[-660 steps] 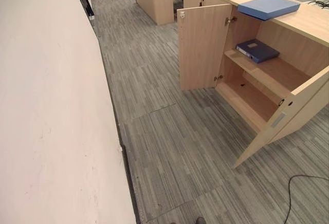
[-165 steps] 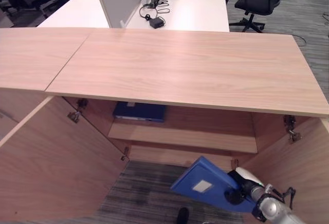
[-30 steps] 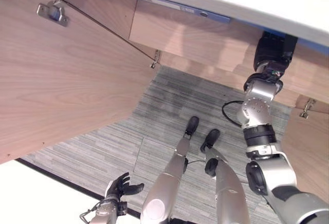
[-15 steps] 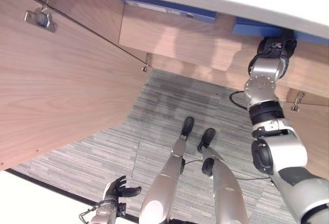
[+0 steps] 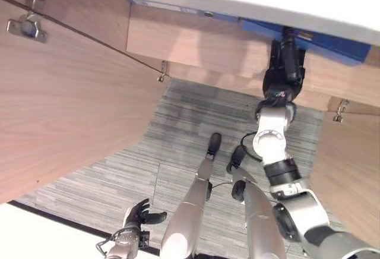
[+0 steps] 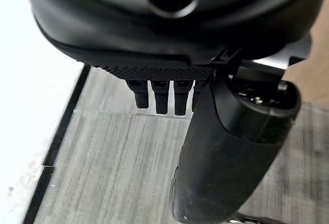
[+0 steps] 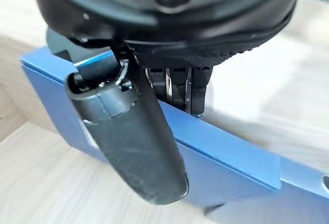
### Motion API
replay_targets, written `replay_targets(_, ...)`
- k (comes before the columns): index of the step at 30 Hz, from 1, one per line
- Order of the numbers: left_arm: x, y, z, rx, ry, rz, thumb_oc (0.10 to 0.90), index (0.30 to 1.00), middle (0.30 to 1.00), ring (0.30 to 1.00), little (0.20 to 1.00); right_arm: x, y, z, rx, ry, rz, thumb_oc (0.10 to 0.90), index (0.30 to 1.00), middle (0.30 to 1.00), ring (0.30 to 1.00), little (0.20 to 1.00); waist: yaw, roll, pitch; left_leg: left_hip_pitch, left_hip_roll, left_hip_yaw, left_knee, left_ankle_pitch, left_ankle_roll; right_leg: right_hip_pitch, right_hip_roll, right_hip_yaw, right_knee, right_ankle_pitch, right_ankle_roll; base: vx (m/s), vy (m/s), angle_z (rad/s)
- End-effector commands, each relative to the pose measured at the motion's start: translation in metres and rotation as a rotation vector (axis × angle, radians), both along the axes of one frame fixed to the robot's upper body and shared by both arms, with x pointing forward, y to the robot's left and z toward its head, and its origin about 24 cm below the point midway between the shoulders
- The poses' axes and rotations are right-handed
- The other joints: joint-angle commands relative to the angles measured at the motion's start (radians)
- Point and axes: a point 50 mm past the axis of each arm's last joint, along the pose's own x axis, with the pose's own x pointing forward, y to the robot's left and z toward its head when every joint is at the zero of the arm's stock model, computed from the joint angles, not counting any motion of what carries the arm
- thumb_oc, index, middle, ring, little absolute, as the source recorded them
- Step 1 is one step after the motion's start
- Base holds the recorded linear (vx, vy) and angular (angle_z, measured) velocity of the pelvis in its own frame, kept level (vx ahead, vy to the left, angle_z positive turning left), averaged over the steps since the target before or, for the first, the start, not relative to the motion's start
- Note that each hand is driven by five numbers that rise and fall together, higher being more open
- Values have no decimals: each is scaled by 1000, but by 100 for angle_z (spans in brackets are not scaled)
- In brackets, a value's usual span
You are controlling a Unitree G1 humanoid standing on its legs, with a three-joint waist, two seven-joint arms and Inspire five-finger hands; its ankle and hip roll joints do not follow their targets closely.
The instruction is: Put the empty folder in the office cabinet
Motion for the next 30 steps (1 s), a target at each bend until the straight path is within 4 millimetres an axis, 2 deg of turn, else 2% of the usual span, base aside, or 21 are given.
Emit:
replay_targets(1, -59, 18, -20, 31, 182, 104, 800, 900, 900, 900, 900, -4, 13, -2, -5, -109, 110, 800, 900, 900, 900, 900, 25, -36, -11, 39, 0, 60, 12, -121, 6, 116, -23, 31, -238, 102, 138, 73, -36, -1)
replay_targets(5, -64, 26, -20, 36, 206, 117, 800, 900, 900, 900, 900, -7, 26, -31, -242, -45, 268, 800, 900, 900, 900, 900, 24, -56, -11, 45, 8, 61, -4, -111, 3, 113, -20, 27, -241, 106, 135, -11, -18, -8)
replay_targets(6, -64, 26, -20, 35, 206, 117, 800, 900, 900, 900, 900, -7, 25, -31, -243, -45, 268, 800, 900, 900, 900, 900, 23, -55, -11, 45, 8, 61, -5, -111, 3, 114, -20, 27, -241, 106, 135, 0, 0, 0)
replay_targets(8, -65, 30, -20, 43, 212, 108, 800, 900, 900, 900, 900, -11, 22, -44, -436, -21, 347, 800, 900, 900, 900, 900, 21, -68, -11, 41, 12, 60, -5, -107, 3, 109, -19, 25, -242, 110, 134, -9, -16, 0)
replay_targets(11, -61, 33, -17, 57, 196, 80, 800, 900, 900, 900, 900, -9, 14, -51, -586, -1, 390, 800, 900, 900, 900, 900, 22, -74, -11, 38, 15, 59, -8, -103, 1, 105, -20, 22, -243, 115, 134, -5, -12, 0)
replay_targets(14, -60, 37, -15, 70, 190, 66, 800, 900, 900, 900, 900, -7, 7, -51, -682, 12, 398, 800, 900, 900, 900, 900, 23, -78, -11, 36, 17, 59, -10, -101, 1, 103, -20, 18, -244, 117, 135, -3, -12, -3)
replay_targets(15, -58, 41, -12, 78, 178, 64, 800, 900, 900, 900, 900, -2, -1, -48, -767, 20, 393, 800, 900, 900, 900, 900, 24, -81, -11, 36, 17, 61, -13, -98, 0, 102, -20, 17, -248, 120, 136, 0, 0, 0)
replay_targets(16, -58, 41, -12, 78, 178, 64, 800, 900, 900, 900, 900, -2, -1, -47, -767, 20, 393, 800, 900, 900, 900, 900, 23, -81, -11, 36, 17, 61, -13, -98, 0, 101, -20, 17, -248, 120, 136, 0, 0, 0)
replay_targets(18, -59, 51, -9, 98, 171, 66, 800, 900, 900, 900, 900, 7, -21, -36, -1046, 49, 378, 800, 900, 900, 900, 900, 24, -92, -11, 37, 19, 63, -16, -96, -2, 105, -22, 14, -254, 125, 139, -3, -6, -2)
replay_targets(19, -60, 53, -8, 102, 172, 67, 800, 900, 900, 900, 900, 9, -27, -26, -1122, 41, 354, 800, 900, 900, 900, 900, 24, -94, -11, 37, 19, 63, -18, -95, -2, 106, -23, 13, -254, 127, 140, 0, 0, 0)
replay_targets(20, -60, 53, -8, 101, 172, 67, 800, 900, 900, 900, 900, 9, -27, -26, -1123, 40, 354, 800, 900, 900, 900, 900, 24, -94, -11, 37, 19, 63, -18, -95, -2, 106, -23, 13, -254, 127, 140, -1, -6, -3)
replay_targets(22, -64, 57, -8, 113, 180, 60, 800, 900, 900, 900, 900, 16, -44, -9, -1337, 62, 285, 800, 900, 900, 900, 900, 23, -98, -11, 37, 20, 65, -18, -95, -3, 106, -25, 10, -256, 130, 143, 0, 0, 0)
replay_targets(23, -67, 60, -7, 119, 184, 73, 800, 900, 900, 900, 900, 25, -58, 13, -1457, 86, 185, 800, 900, 900, 900, 900, 23, -99, -11, 37, 21, 67, -17, -95, -3, 106, -26, 12, -258, 133, 144, 0, 0, 0)
replay_targets(24, -67, 60, -7, 119, 184, 73, 800, 900, 900, 900, 900, 25, -58, 13, -1457, 86, 185, 800, 900, 900, 900, 900, 23, -99, -11, 37, 21, 67, -17, -95, -3, 106, -26, 12, -258, 133, 144, 0, 0, 0)
replay_targets(25, -68, 61, -7, 120, 183, 75, 800, 900, 900, 900, 900, 29, -62, 25, -1514, 96, 138, 800, 900, 900, 900, 900, 24, -101, -11, 37, 22, 69, -18, -95, -3, 106, -26, 13, -259, 134, 144, -1, 25, -4)
replay_targets(26, -68, 63, -6, 126, 179, 87, 800, 900, 900, 900, 900, 36, -68, 46, -1592, 117, 45, 800, 900, 900, 900, 900, 26, -102, -11, 40, 23, 72, -21, -94, -3, 109, -25, 15, -262, 137, 144, 0, 0, 0)
replay_targets(28, -70, 63, -7, 128, 182, 87, 800, 900, 900, 900, 900, 41, -74, 63, -1675, 148, -28, 800, 900, 900, 900, 900, 29, -105, -11, 41, 24, 72, -23, -92, -3, 110, -24, 17, -265, 140, 145, 0, 0, 0)
replay_targets(29, -72, 64, -7, 133, 182, 87, 800, 900, 900, 900, 900, 46, -81, 81, -1795, 203, -111, 800, 900, 900, 900, 900, 32, -106, -11, 41, 24, 73, -25, -92, -4, 112, -23, 14, -269, 141, 146, 0, 0, 0)
replay_targets(30, -71, 65, -6, 136, 179, 86, 800, 900, 900, 900, 900, 48, -82, 90, -1841, 224, -144, 800, 900, 900, 900, 900, 32, -107, -11, 41, 24, 73, -25, -91, -4, 112, -23, 16, -270, 142, 145, 0, 0, 0)
